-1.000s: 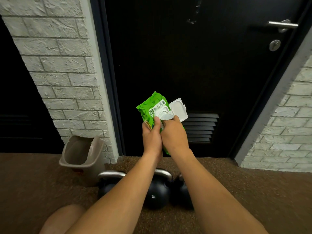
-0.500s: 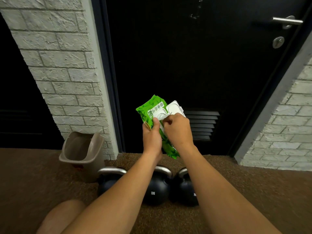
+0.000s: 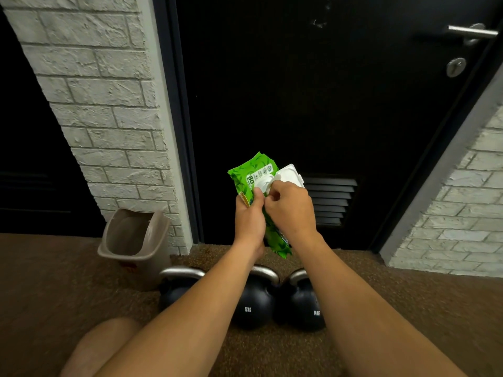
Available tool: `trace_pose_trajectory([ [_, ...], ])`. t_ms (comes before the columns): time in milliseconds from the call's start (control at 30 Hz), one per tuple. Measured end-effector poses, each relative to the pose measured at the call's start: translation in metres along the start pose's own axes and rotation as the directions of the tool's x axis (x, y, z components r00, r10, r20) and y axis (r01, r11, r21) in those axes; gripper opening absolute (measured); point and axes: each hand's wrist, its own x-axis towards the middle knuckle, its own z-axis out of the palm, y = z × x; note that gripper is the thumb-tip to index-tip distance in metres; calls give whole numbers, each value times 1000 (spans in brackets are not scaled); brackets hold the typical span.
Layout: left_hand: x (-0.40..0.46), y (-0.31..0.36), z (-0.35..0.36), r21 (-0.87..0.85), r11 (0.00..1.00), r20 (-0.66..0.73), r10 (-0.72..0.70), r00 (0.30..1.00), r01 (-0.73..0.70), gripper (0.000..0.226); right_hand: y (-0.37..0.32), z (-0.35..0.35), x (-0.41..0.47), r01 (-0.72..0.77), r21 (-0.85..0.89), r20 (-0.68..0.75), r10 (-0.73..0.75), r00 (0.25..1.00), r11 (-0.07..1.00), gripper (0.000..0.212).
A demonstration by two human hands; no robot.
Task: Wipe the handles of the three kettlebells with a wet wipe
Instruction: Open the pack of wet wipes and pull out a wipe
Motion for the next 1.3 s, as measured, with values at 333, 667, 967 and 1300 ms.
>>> trace_pose_trajectory([
  [333,0,2,-2,21,998,43,-54,998,53,30,5,-2,0,-99,135,8,98,995,986,13],
  [667,1,6,-5,71,988,52,-138,989,134,27,18,-3,6,-273,375,82,262,962,886,12],
  [967,5,9,-7,47,974,9,-223,975,222,34,33,-9,10,-158,331,228,84,970,930,8],
  [1300,3,12,-11,69,971,9,-229,973,228,34,23,-1,9,95,52,136,-101,986,994,15],
])
